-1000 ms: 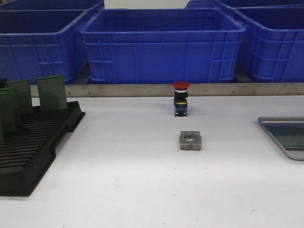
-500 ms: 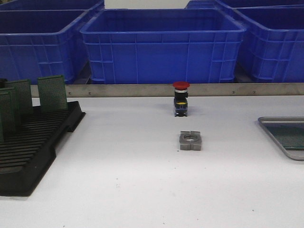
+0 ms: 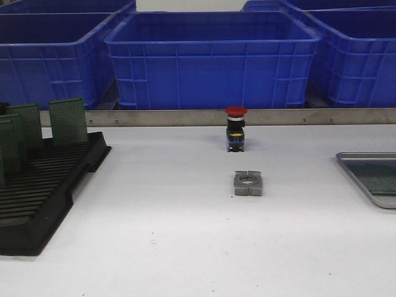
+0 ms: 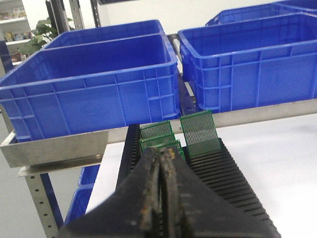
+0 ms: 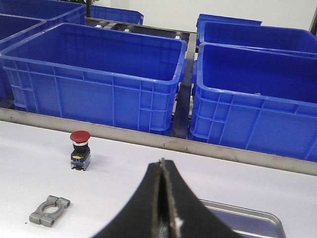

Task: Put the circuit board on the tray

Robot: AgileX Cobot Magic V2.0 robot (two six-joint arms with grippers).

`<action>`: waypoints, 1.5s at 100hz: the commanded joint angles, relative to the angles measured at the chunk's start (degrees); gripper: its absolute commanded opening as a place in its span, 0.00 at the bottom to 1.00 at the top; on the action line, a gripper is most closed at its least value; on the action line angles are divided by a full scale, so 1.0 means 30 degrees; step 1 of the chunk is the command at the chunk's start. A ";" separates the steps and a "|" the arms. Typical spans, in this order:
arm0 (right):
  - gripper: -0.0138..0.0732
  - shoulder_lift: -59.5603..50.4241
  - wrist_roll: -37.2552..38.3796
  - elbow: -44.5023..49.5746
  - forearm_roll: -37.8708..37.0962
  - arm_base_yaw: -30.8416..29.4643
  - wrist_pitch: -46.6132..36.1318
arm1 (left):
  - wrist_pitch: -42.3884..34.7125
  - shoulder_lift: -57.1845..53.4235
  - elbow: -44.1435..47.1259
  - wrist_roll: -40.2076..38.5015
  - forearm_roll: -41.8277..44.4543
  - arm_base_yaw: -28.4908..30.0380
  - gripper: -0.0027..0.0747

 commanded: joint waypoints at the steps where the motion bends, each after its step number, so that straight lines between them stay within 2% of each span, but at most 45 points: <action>1: 0.08 0.0125 -0.0168 -0.0511 0.0284 0.0023 -0.1090 | -0.1705 -0.0647 0.0751 -0.0229 -0.0222 0.0084 0.01; 118: 0.08 0.0125 0.0280 -0.0513 0.0104 0.0023 -0.1626 | -0.1705 -0.0647 0.0751 -0.0229 -0.0534 0.0084 0.01; 129: 0.08 0.0108 0.3175 -0.0513 -0.3085 0.0023 -0.1319 | -0.1705 -0.0647 0.0751 -0.0229 -0.0534 0.0084 0.01; 150: 0.08 -0.0327 1.3718 -0.0513 -1.3489 0.0144 -0.1635 | -0.1705 -0.0647 0.0751 -0.0229 -0.0534 0.0084 0.01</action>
